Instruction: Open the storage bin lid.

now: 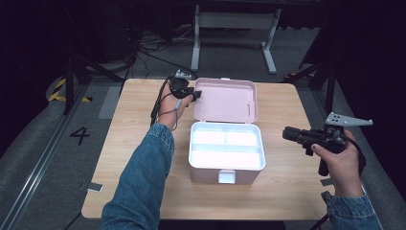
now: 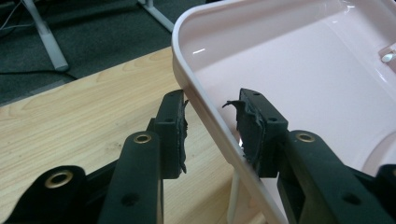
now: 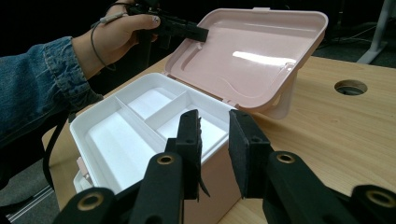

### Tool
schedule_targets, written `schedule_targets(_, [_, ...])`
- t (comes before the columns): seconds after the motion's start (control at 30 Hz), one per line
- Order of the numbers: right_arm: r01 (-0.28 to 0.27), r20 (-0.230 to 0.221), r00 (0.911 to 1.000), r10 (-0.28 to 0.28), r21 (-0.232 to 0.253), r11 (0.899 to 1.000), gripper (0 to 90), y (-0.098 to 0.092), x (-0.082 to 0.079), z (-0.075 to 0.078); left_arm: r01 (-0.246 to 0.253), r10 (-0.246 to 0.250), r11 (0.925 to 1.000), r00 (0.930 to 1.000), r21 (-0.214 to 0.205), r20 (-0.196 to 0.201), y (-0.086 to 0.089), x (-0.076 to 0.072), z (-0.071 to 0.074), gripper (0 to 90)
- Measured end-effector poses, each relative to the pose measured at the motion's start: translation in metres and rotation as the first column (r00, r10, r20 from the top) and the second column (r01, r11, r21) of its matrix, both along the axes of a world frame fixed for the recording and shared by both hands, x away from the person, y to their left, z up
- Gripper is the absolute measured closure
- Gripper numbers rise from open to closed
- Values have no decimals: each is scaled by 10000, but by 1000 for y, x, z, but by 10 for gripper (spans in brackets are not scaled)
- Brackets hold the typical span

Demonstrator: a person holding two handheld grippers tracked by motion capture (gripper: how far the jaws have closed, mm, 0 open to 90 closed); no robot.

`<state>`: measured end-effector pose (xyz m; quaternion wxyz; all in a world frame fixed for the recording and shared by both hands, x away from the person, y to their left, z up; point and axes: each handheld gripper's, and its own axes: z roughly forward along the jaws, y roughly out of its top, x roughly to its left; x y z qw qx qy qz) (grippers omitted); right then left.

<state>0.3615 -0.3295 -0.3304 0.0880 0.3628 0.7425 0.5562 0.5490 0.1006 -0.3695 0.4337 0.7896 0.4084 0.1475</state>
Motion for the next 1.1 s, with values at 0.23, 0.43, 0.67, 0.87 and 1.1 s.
schedule_targets(0.23, [5,-33,10000,-5,-43,10000,748,0,1,-2,41,-38,10000,9990,72,-451,0,3,-7,639])
schedule_targets(0.43, [0,-51,10000,0,-43,10000,747,1,2,-2,55,-43,9999,9973,162,-737,-1,4,-13,625])
schedule_targets(0.67, [-32,-140,9999,32,-57,10000,733,2,2,-4,76,-38,9992,9954,391,-957,-3,3,-18,603])
schedule_targets(0.87, [-5,-121,9999,5,-46,10000,731,1,3,-4,158,-138,9995,9970,263,-765,2,-1,-19,563])
schedule_targets(1.1, [-2,-216,9998,1,-35,10000,730,2,7,-5,46,-45,9999,9999,140,-135,13,-11,-1,484])
